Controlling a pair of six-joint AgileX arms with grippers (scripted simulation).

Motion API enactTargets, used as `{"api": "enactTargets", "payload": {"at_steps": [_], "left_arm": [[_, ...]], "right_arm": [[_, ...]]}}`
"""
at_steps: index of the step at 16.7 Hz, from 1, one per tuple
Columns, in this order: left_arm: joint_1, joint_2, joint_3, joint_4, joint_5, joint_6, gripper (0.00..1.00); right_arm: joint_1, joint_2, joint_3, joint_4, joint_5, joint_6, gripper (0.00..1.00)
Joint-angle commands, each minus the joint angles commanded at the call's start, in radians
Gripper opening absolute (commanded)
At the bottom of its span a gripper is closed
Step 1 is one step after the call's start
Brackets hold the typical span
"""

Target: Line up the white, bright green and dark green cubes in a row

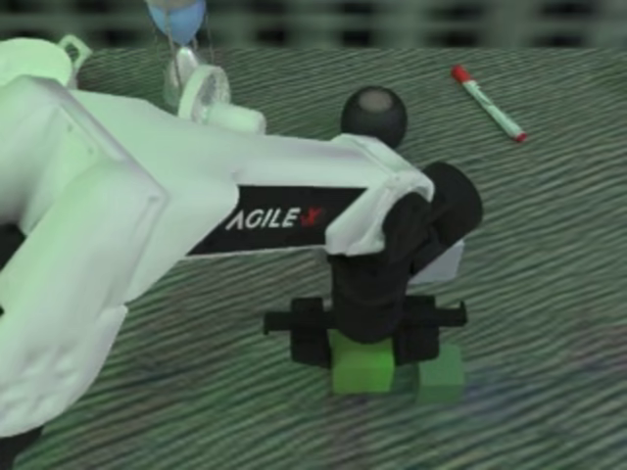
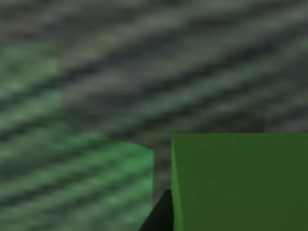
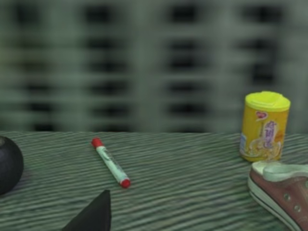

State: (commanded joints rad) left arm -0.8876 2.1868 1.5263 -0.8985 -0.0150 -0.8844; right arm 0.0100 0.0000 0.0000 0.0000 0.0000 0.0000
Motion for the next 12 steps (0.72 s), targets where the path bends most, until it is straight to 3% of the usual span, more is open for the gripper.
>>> {"api": "enactTargets", "payload": {"at_steps": [10,12], "left_arm": [[0.0,0.0,0.0,0.0,0.0,0.0,0.98],[0.0,0.0,0.0,0.0,0.0,0.0,1.0]], "right_arm": [[0.0,0.0,0.0,0.0,0.0,0.0,1.0],[0.0,0.0,0.0,0.0,0.0,0.0,1.0]]}}
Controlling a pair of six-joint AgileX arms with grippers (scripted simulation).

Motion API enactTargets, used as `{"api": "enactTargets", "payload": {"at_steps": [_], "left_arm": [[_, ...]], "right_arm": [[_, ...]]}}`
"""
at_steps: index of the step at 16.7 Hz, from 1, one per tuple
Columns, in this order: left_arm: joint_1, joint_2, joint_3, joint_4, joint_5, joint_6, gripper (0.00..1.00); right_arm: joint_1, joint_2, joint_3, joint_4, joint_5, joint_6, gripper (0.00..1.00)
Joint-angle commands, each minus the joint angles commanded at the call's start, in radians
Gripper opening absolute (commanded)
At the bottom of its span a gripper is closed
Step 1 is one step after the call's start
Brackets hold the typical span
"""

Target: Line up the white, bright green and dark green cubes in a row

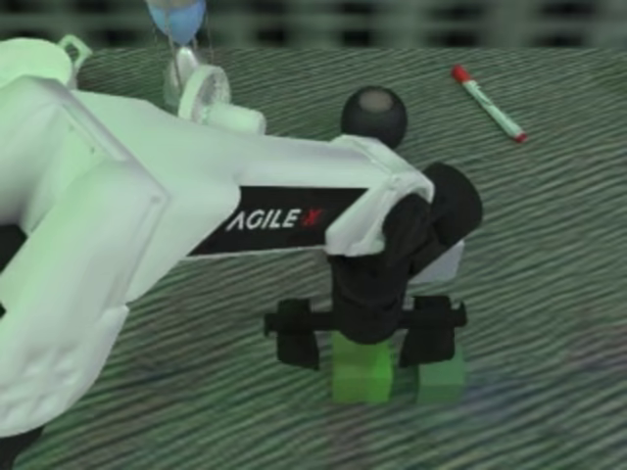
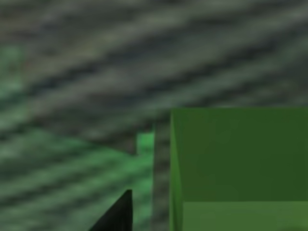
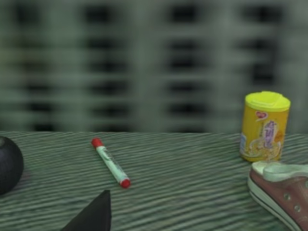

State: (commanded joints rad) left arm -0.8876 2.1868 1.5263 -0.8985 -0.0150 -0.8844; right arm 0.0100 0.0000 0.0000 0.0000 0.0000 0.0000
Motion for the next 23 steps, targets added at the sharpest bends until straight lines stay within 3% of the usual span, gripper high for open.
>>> {"api": "enactTargets", "payload": {"at_steps": [9,16,23], "left_arm": [[0.0,-0.005,0.015,-0.018,0.0,0.0,1.0],[0.016,-0.082,0.152,-0.235,-0.001,-0.006,1.0],[0.026,-0.109,0.127,-0.221,-0.002,-0.001,1.0]], "right_arm": [[0.0,0.0,0.0,0.0,0.0,0.0,1.0],[0.0,0.0,0.0,0.0,0.0,0.0,1.0],[0.01,0.03,0.03,-0.022,-0.002,0.006,1.0]]}}
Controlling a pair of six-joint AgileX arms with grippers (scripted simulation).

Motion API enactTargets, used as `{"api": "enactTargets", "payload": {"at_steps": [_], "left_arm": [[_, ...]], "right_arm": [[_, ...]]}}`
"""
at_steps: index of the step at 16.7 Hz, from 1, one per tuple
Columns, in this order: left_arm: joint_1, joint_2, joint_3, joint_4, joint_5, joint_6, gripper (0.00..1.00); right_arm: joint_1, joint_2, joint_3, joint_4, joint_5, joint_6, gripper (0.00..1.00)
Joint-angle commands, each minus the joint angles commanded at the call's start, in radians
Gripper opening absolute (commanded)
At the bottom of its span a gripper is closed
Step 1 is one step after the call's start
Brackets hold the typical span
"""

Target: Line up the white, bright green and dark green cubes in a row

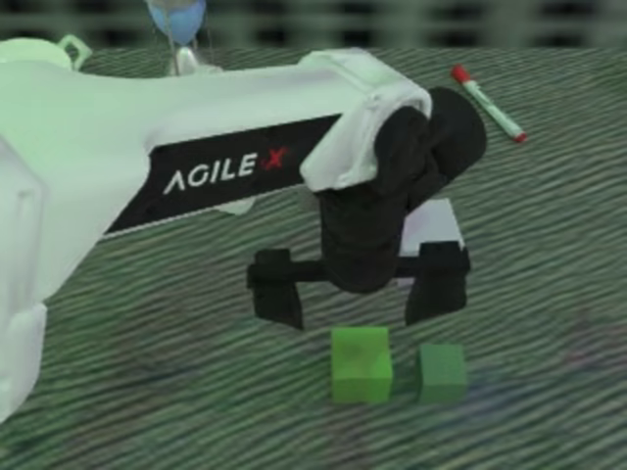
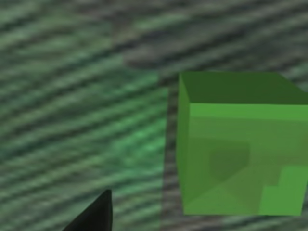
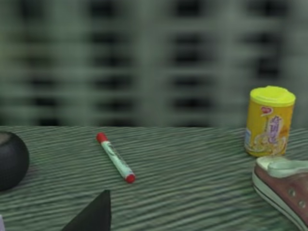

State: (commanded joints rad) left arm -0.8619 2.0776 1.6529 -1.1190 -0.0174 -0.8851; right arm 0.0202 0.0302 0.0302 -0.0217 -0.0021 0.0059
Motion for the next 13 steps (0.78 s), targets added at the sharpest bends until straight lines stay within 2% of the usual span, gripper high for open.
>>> {"api": "enactTargets", "payload": {"at_steps": [3,6,13], "left_arm": [[0.059,-0.113,-0.101,0.065,-0.005,0.017,1.0],[0.157,-0.312,-0.264,0.17,-0.01,0.051,1.0],[0.465,-1.022,-0.837,0.509,-0.016,0.261,1.0]], "right_arm": [[0.034,0.124,0.124,-0.083,-0.003,0.023,1.0],[0.083,0.342,0.336,-0.213,-0.003,0.059,1.0],[0.228,1.137,1.003,-0.627,0.002,0.168,1.0]]}}
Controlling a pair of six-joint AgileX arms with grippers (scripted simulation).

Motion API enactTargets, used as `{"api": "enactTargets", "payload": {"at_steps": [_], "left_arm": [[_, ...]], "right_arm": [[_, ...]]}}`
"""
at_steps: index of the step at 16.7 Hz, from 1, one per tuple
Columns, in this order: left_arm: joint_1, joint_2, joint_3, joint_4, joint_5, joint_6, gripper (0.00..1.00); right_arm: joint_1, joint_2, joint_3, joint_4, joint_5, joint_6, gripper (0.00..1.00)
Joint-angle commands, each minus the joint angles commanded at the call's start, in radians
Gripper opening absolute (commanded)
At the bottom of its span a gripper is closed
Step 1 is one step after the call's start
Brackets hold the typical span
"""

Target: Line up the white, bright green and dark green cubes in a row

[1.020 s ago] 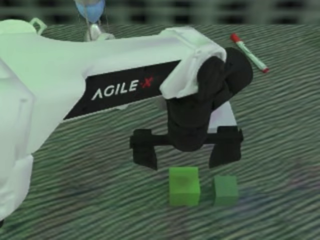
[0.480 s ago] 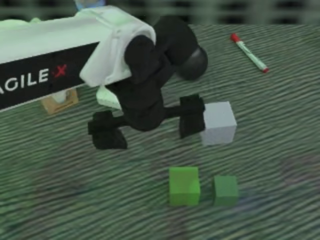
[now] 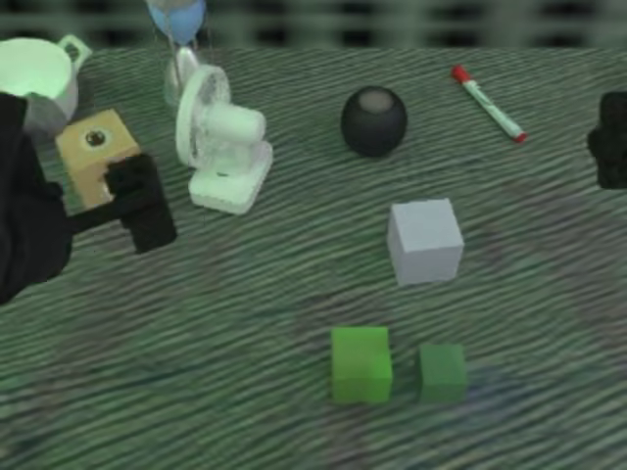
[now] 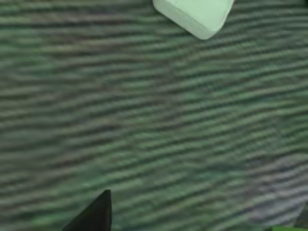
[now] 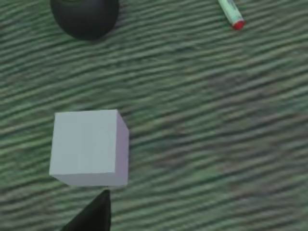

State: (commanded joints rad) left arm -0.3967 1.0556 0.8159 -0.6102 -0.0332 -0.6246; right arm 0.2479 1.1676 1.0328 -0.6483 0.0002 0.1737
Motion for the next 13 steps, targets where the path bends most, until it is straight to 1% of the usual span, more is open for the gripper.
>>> {"api": "enactTargets", "payload": {"at_steps": [3,7,10,13], "left_arm": [[0.126,-0.311,-0.254,0.151,0.001,0.138,1.0],[0.263,-0.645,-0.529,0.342,0.009,0.334,1.0],[0.341,-0.837,-0.676,0.467,0.019,0.467,1.0],[0.392,-0.984,-0.77,0.56,0.028,0.568,1.0]], "right_arm": [[0.064,0.349,0.279,-0.187,0.0,0.047,1.0],[0.141,0.727,0.605,-0.403,0.0,0.104,1.0],[0.187,0.953,0.816,-0.527,0.001,0.139,1.0],[0.22,1.116,0.973,-0.61,0.003,0.163,1.0]]}}
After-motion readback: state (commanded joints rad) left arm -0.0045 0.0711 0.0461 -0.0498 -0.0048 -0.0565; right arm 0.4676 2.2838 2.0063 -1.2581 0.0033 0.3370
